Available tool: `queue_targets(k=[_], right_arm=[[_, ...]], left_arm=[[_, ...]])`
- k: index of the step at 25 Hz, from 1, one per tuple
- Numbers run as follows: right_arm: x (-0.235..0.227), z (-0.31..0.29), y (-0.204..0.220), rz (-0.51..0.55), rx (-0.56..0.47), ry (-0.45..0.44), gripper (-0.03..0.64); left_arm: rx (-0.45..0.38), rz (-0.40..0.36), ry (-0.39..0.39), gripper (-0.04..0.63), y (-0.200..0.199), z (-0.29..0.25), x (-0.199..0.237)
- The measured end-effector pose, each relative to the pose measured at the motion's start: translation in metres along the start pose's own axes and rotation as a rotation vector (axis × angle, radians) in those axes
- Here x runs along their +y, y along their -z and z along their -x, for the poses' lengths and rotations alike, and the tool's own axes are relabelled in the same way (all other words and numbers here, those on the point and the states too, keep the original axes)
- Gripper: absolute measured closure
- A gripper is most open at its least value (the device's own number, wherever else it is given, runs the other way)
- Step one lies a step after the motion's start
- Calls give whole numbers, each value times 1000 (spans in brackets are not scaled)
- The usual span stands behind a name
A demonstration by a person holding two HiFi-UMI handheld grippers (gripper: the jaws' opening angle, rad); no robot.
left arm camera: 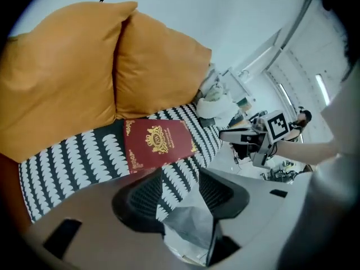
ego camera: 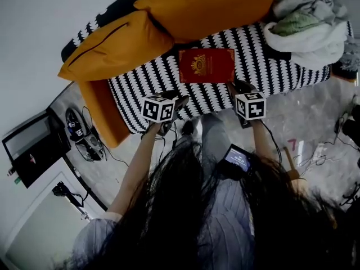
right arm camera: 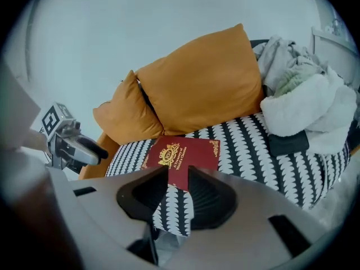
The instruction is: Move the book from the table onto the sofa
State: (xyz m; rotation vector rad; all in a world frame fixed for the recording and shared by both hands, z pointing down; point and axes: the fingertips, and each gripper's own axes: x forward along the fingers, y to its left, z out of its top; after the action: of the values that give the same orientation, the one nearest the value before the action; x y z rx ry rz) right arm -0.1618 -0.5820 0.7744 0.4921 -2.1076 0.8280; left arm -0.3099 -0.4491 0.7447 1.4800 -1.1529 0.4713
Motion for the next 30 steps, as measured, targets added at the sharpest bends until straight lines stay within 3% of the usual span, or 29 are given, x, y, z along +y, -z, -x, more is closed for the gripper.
queue_targets(k=[5,15,20,26,30], right_arm=[[27,38,-13,14,-47,9,500],[113,120,-47,-16,-255,41,509],[152,158,-39,-50,-317,66,526],[183,203,-32,-67,-389,141,531],[208,224,-24,-63,-430,174,532]], left_arm=[[-64,-82,64,386,-1,26,-43],[-190,-245,127,424,0,109,-102],[-256,-252,159,460,18,157,-110],[-351,-327,179,476,31,212,-116],[-421,-323,226,478,39,243,-120]])
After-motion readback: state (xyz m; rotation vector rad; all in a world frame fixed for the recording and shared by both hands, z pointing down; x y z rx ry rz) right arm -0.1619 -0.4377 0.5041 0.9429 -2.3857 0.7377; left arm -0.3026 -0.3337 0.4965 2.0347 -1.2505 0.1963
